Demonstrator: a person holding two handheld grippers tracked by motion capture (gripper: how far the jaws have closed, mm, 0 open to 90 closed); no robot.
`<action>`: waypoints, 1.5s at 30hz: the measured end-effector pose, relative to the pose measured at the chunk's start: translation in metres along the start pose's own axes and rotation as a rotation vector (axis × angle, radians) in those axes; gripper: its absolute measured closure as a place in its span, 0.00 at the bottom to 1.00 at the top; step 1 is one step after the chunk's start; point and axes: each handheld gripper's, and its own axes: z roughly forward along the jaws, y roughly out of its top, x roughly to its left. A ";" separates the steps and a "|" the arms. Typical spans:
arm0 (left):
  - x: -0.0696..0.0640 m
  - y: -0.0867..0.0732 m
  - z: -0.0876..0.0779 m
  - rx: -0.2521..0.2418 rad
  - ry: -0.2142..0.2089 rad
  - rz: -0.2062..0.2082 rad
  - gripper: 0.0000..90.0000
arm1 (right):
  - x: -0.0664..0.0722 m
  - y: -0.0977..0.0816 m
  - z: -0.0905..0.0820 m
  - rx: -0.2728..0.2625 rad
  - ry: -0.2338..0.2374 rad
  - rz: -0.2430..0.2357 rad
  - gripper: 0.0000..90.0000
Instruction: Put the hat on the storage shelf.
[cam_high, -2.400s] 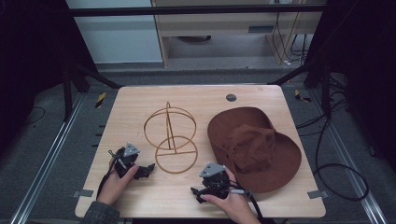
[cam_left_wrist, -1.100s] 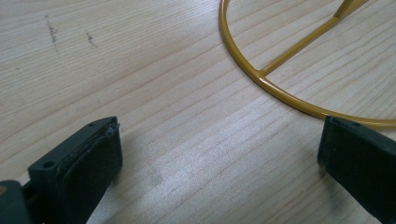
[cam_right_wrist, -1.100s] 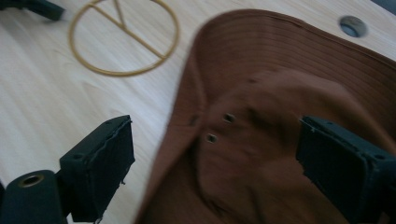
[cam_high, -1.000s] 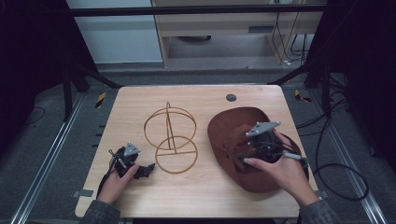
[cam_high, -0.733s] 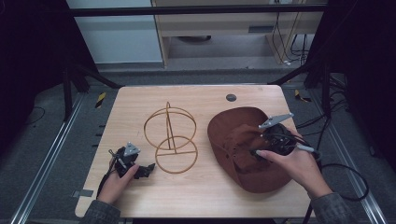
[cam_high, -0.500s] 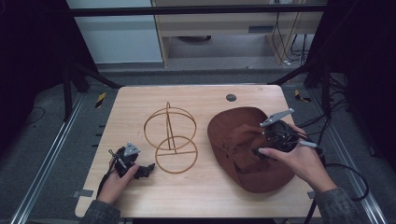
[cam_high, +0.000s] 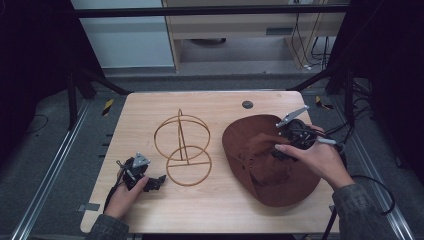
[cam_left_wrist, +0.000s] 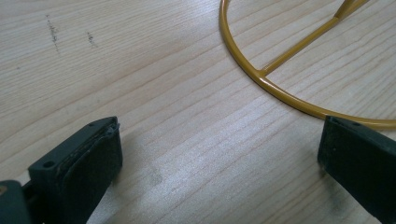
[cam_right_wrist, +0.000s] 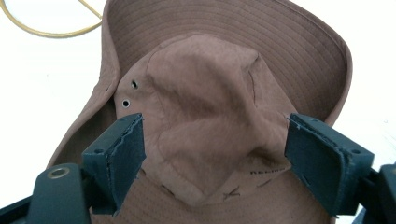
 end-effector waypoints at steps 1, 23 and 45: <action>0.000 0.000 0.000 0.000 0.000 0.000 0.00 | -0.002 0.002 0.004 0.007 0.007 0.005 0.18; 0.000 0.000 0.000 0.000 -0.001 0.001 0.00 | -0.018 0.013 0.053 0.114 0.046 0.011 0.23; 0.000 0.000 0.000 0.001 -0.001 0.004 0.00 | -0.020 0.008 0.068 0.154 0.080 0.000 0.55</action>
